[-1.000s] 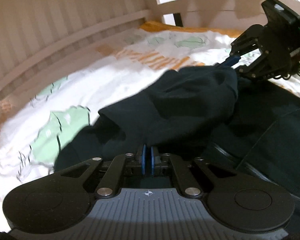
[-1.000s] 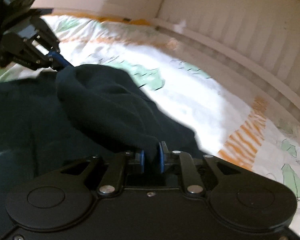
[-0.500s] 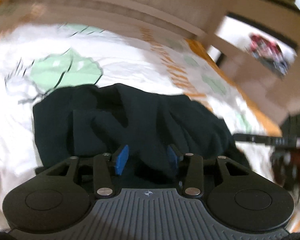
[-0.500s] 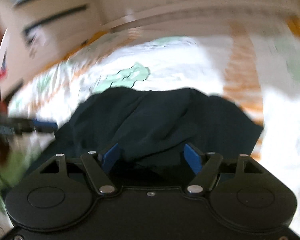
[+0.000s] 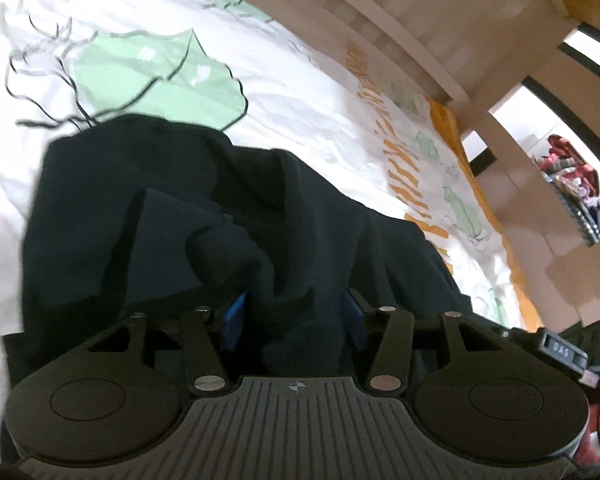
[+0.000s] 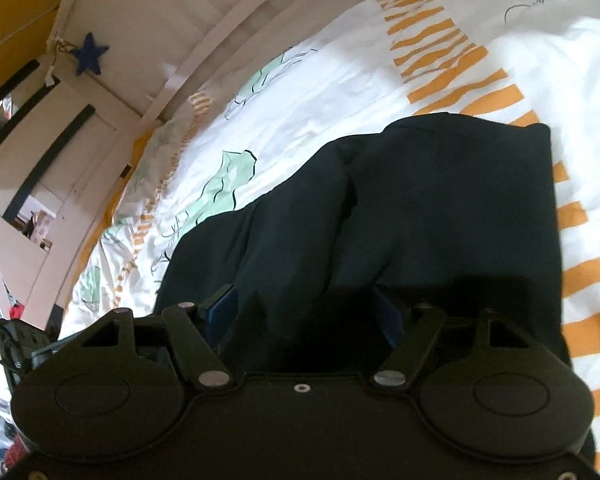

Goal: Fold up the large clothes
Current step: 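Carry the hood end over the hoodie body toward the hem with both grippers, then lower the hood end onto the body and open both grippers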

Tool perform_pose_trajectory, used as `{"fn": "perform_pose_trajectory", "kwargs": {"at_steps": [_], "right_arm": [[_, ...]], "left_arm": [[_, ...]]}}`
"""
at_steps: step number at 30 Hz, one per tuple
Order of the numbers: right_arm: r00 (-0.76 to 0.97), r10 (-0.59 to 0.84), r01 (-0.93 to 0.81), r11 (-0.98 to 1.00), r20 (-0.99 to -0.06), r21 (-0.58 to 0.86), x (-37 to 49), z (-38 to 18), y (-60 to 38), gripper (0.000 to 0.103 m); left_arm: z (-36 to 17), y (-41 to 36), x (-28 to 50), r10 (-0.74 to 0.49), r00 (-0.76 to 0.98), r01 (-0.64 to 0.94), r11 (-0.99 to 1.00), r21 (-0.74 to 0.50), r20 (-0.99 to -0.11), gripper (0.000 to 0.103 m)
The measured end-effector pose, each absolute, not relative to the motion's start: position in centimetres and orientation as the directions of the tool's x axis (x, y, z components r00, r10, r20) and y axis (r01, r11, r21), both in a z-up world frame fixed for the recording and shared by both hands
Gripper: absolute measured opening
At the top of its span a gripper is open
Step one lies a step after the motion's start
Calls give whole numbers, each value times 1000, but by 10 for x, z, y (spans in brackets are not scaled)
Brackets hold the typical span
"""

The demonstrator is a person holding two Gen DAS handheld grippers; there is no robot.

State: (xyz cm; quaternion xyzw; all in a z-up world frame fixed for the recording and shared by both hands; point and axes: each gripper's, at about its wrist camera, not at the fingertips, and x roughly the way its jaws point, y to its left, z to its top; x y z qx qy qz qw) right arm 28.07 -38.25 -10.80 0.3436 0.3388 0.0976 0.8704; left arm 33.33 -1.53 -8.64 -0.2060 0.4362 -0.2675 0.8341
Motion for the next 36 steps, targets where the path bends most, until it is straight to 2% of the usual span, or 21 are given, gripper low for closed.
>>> {"fn": "perform_pose_trajectory", "kwargs": {"at_steps": [2, 3, 5, 8, 10, 13, 15, 19, 21, 23, 25, 27, 28, 33, 36], "right_arm": [[749, 399, 62, 752, -529, 656, 282, -106, -380, 59], [743, 392, 64, 765, -542, 641, 281, -105, -377, 45], [738, 356, 64, 809, -573, 585, 283, -99, -372, 28], [758, 335, -2, 860, -560, 511, 292, -81, -365, 22], [793, 323, -47, 878, -517, 476, 297, -62, -362, 21], [843, 297, -90, 899, -449, 428, 302, -43, -360, 21], [853, 277, -96, 917, -443, 388, 304, -45, -357, 21], [792, 247, -29, 928, -558, 370, 306, -84, -358, 22], [752, 218, 15, 938, -622, 347, 302, -106, -361, 34], [747, 215, 44, 928, -629, 370, 294, -122, -369, 36], [761, 220, 63, 911, -610, 407, 288, -122, -375, 40], [771, 189, 80, 919, -608, 386, 284, -114, -374, 57], [783, 154, 82, 935, -603, 346, 280, -107, -370, 60], [852, 97, 34, 970, -515, 239, 258, -78, -343, 67], [873, 114, -18, 979, -474, 202, 251, -69, -319, 70]], "left_arm": [[-88, -17, 337, -633, 483, 267, 765, -587, -605, 35], [-87, -18, 337, -625, 496, 272, 771, -576, -602, 18], [-77, -21, 341, -610, 529, 316, 787, -530, -590, 15], [-55, -24, 347, -599, 584, 384, 798, -464, -547, 15], [-39, -22, 353, -602, 620, 411, 795, -445, -503, 15], [-31, -20, 356, -602, 645, 428, 795, -430, -471, 15], [-39, -20, 358, -594, 630, 422, 802, -422, -500, 16], [-80, -15, 360, -547, 522, 341, 837, -428, -655, 18], [-101, -7, 357, -533, 480, 304, 846, -438, -696, 20], [-107, 1, 352, -555, 494, 298, 831, -469, -670, 20], [-102, 2, 349, -542, 504, 296, 840, -455, -672, 26], [-89, 0, 342, -510, 550, 300, 860, -413, -661, 31], [-82, -2, 337, -494, 576, 304, 869, -390, -652, 34], [-50, -23, 305, -454, 660, 367, 890, -271, -599, 46], [-46, -41, 291, -469, 659, 415, 879, -236, -588, 60]]}}
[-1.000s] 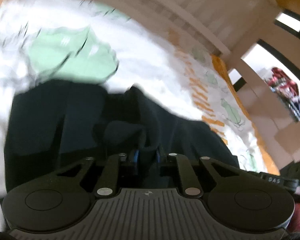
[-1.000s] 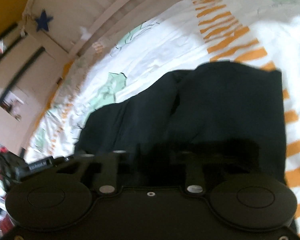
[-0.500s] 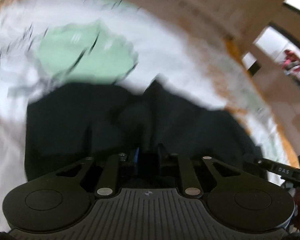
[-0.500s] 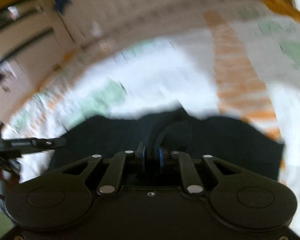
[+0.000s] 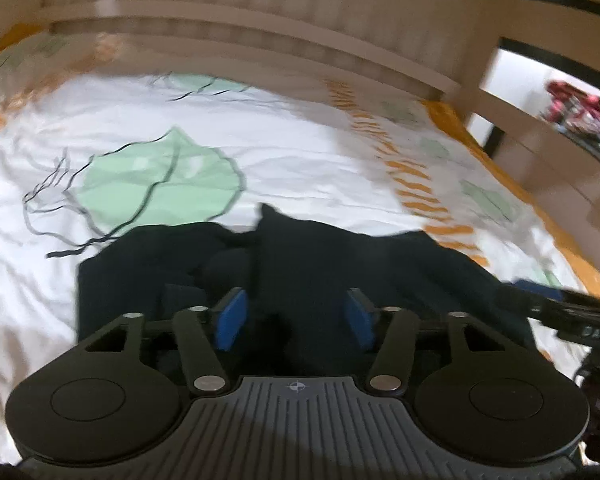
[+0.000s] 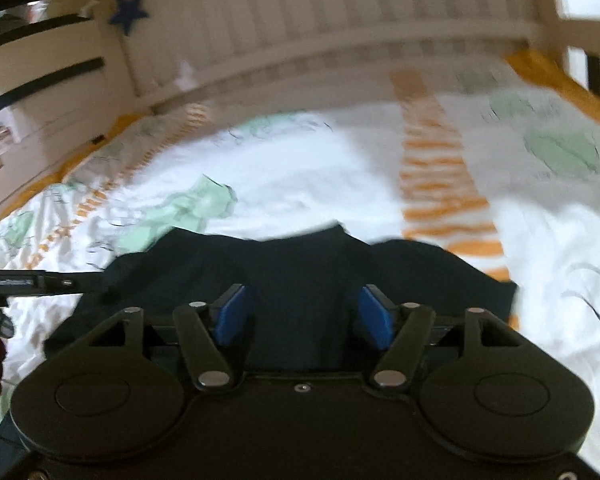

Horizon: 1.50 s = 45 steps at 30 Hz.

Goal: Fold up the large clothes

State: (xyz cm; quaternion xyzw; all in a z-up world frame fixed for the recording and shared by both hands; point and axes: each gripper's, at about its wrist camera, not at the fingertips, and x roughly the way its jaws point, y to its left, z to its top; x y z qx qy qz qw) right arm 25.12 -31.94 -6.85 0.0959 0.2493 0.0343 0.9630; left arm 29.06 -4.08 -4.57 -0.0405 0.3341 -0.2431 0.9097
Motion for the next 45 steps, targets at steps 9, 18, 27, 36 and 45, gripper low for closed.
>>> {"fn": "perform_pose_trajectory", "kwargs": {"at_steps": [9, 18, 27, 36, 45], "right_arm": [[790, 74, -98, 995, -609, -6, 257, -107, -255, 76], [800, 62, -73, 997, -596, 7, 243, -113, -259, 85], [815, 113, 7, 979, -568, 205, 187, -102, -281, 102], [823, 86, 93, 955, -561, 282, 128, -91, -292, 102], [765, 93, 220, 892, -638, 394, 79, -91, -327, 102]], "left_arm": [[-101, -68, 270, -347, 641, 451, 892, -29, -685, 68], [-98, -57, 261, -353, 652, 447, 894, -36, -671, 78], [-97, -9, 212, -397, 586, 369, 907, -203, -706, 95], [-82, 18, 163, -375, 619, 358, 917, -177, -690, 96], [-79, 42, 124, -369, 607, 357, 918, -173, -704, 96]]}}
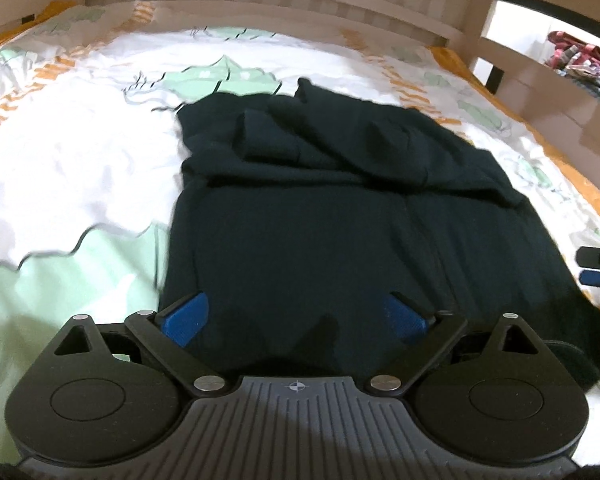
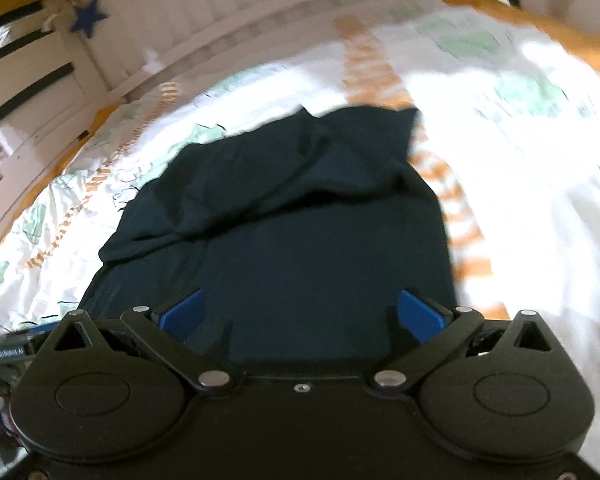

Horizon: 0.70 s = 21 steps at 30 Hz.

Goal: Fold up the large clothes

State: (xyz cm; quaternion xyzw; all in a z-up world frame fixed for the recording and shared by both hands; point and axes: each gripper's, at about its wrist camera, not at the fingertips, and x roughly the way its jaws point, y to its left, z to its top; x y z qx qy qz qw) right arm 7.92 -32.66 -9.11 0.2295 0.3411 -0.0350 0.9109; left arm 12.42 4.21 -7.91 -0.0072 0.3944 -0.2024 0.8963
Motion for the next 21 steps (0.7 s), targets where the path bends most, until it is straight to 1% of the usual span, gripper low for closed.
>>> {"fn": "perform_pose_trajectory", "kwargs": {"at_steps": [6, 13, 18, 21], "right_arm": [[704, 147, 284, 838, -695, 465, 59, -98, -341, 102], [641, 155, 261, 877, -752, 403, 53, -93, -339, 102], [596, 186, 280, 864, -781, 419, 55, -98, -354, 102], [578, 215, 287, 849, -787, 443, 58, -103, -359, 102]], "left_arm": [[-80, 55, 115, -374, 579, 336, 919, -206, -724, 96], [-87, 70, 112, -392, 540, 305, 916, -261, -745, 96], [-99, 69, 122, -395, 494, 286, 915, -285, -775, 96], [-105, 65, 124, -406, 477, 307, 908, -285, -780, 103]]}}
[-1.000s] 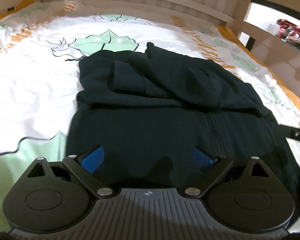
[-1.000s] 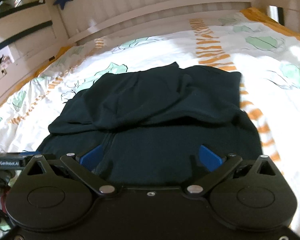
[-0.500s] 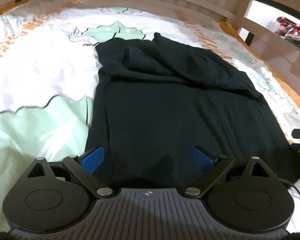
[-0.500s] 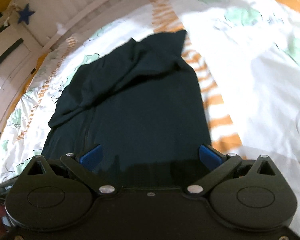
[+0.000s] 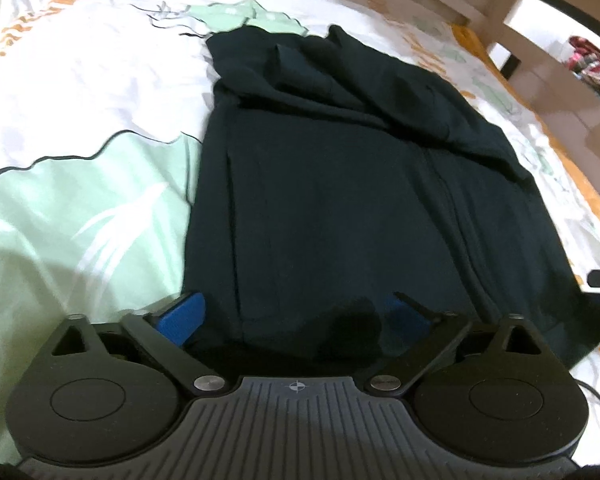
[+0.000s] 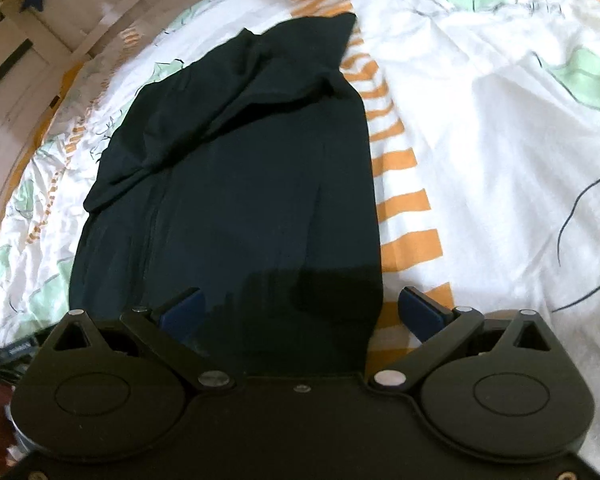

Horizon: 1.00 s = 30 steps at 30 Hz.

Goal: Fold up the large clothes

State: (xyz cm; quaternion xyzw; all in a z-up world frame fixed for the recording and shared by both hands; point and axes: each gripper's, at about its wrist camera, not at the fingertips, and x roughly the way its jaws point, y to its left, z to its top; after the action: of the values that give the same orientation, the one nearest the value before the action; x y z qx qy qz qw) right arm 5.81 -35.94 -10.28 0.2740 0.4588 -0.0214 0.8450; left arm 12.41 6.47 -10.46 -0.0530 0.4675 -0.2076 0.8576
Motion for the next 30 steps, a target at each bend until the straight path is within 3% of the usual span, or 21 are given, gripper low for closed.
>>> {"fn": "perform_pose_trajectory", "kwargs": {"at_steps": [12, 23, 30], "right_arm": [[550, 335, 243, 812, -765, 531, 64, -120, -363, 103], [548, 330, 227, 826, -768, 516, 66, -120, -359, 103], [549, 328, 228, 826, -769, 515, 67, -121, -357, 103]], "left_arm": [[-112, 70, 126, -436, 477, 291, 898, -331, -763, 103], [-89, 74, 102, -311, 547, 239, 948, -211, -777, 102], [-97, 76, 112, -310, 457, 251, 944, -213, -834, 102]]}}
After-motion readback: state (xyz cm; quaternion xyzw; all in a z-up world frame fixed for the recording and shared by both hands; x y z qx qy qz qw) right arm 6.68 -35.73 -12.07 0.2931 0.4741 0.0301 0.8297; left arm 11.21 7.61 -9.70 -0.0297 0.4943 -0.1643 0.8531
